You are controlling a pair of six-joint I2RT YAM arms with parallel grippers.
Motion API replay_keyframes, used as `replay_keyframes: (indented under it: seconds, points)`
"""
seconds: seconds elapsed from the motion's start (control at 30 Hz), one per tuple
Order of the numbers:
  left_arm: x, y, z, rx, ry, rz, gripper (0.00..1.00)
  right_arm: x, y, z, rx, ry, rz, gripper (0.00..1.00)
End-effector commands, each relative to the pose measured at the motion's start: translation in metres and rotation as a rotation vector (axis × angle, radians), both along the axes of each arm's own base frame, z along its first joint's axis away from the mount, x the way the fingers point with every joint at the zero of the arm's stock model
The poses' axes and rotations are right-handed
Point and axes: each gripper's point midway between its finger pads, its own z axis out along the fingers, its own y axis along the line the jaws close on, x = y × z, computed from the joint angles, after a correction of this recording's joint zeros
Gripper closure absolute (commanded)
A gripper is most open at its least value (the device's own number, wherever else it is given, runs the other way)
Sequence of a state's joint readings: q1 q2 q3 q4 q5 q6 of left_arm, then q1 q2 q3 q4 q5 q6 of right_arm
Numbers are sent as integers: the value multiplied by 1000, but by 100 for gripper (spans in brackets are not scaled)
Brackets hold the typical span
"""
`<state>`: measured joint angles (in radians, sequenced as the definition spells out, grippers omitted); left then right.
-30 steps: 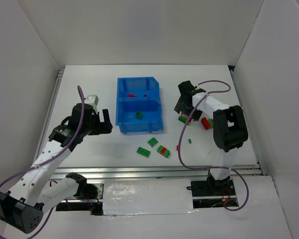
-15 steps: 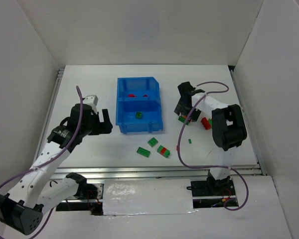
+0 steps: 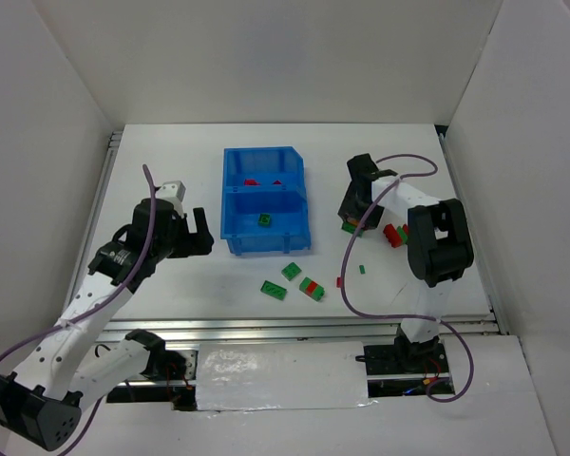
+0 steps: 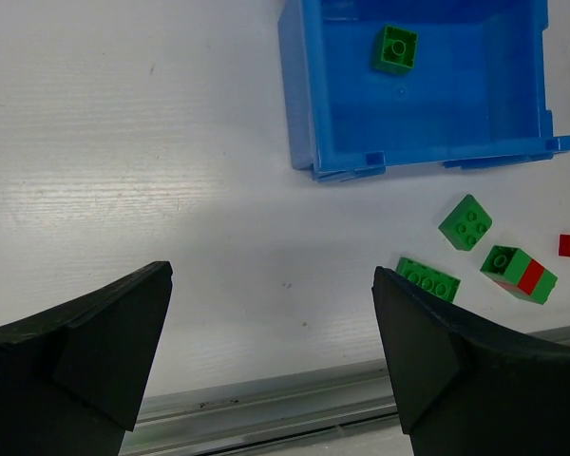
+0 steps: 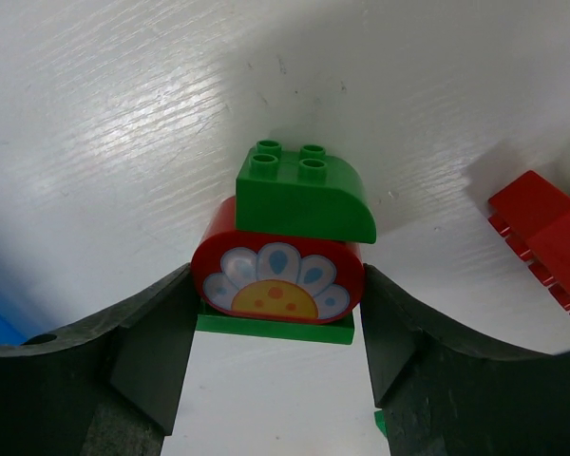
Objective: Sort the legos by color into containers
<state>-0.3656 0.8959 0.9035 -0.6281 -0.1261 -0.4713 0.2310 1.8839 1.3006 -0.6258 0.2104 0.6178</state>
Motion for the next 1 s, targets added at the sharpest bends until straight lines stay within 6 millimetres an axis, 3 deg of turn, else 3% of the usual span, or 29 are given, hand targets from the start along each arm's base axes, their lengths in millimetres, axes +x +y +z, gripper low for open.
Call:
replay_keyframes:
  seconds: [0.0,0.1,0.2,0.3,0.33,0.37,0.4,0.53,0.57,0.63,0.8,0.97]
  points:
    - [6,-4,16,-17,-46,-7,0,10,10,0,30,-37,85,65]
    - [8,-4,16,-21,-47,-4,0,10,21,13,0,-106,158,66]
    - [9,-11,20,-49,-42,-18,0,12,40,54,-29,-242,251,66]
    - [11,-23,33,-114,-40,-43,0,-3,74,92,-32,-378,384,66]
    - [12,-30,47,-144,-54,-62,0,-13,95,103,-26,-418,450,66]
    - [12,-33,54,-163,-60,-72,1,-24,103,105,-28,-435,499,66]
    - [12,-38,63,-188,-71,-86,0,-29,110,131,-24,-519,540,66]
    - [11,-53,111,-292,-149,-138,0,-63,141,179,44,-668,678,65]
    - [9,-57,119,-318,-157,-159,0,-80,152,196,73,-728,761,65]
    - [8,-64,130,-356,-164,-180,1,-104,169,210,131,-776,873,66]
    - [-3,-98,135,-496,-94,-330,1,-180,214,243,288,-902,1185,66]
    - [-9,-126,119,-599,11,-443,1,-204,232,245,295,-890,1275,65]
